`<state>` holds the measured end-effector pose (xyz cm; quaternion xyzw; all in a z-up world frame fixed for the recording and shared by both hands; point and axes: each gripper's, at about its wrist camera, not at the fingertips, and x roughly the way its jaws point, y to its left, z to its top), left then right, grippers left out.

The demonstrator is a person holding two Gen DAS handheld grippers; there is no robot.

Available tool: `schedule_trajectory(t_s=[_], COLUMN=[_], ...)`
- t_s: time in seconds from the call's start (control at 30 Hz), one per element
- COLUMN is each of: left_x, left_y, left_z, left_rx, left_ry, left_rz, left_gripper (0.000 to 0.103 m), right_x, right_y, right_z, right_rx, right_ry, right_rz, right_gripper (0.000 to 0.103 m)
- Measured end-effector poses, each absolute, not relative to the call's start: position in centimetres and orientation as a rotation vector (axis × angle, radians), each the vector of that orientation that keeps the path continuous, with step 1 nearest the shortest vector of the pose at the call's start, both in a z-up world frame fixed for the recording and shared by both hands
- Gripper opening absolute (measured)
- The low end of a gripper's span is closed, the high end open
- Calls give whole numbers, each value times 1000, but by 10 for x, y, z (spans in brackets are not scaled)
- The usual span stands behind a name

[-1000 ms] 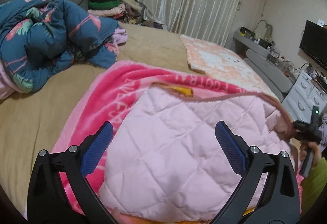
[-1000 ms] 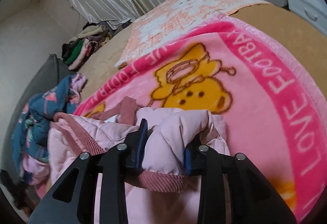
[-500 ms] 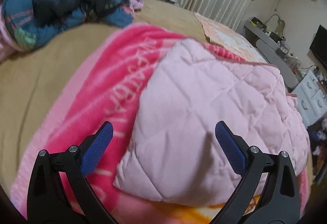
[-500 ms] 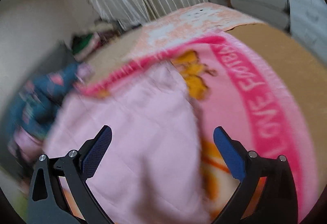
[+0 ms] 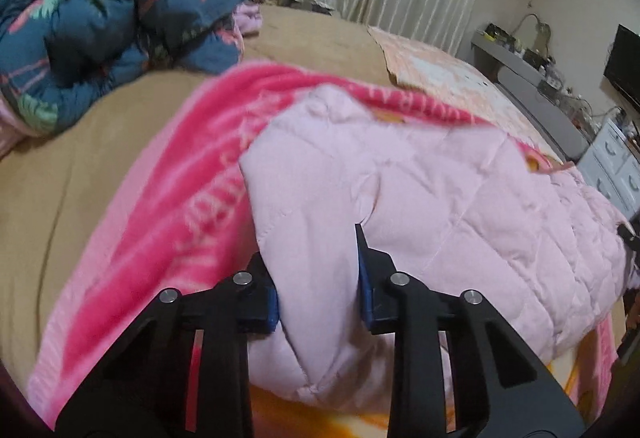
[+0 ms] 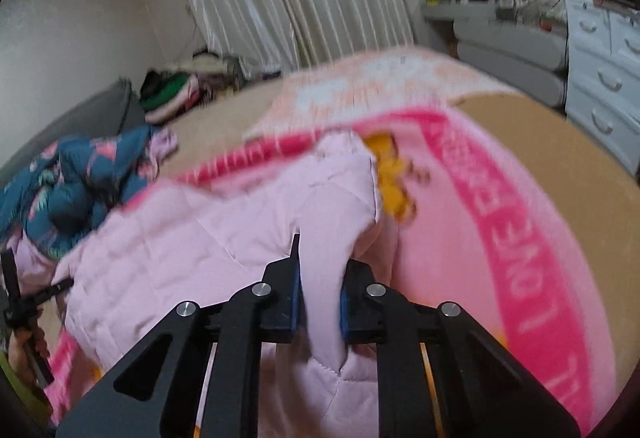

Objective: Fold large clothes

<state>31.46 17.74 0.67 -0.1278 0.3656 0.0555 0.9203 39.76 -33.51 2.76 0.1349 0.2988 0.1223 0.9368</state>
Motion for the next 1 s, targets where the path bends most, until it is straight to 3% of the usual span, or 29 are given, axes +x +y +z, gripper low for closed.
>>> schedule_trajectory(t_s=[0.1, 0.3, 0.63, 0.87, 1.0], left_x=[336, 353, 344, 330, 316], left_y=[173, 169, 168, 170, 163], left_z=[15, -14, -18, -11, -5], left_rx=[-215, -203, -180, -184, -166], left_ry=[744, 817, 807, 793, 773], left_rz=[167, 203, 203, 210, 205], left_gripper=[21, 21, 26, 40, 60], right_x=[423, 442, 428, 393, 369], right_y=[-337, -340, -340, -358, -369], right_z=[19, -49, -56, -40, -30], right_rx=[287, 311, 319, 352, 372], right_ry=[630, 785, 788, 755, 722], right_rz=[194, 138, 110, 87, 100], right_gripper=[12, 12, 20, 63, 85])
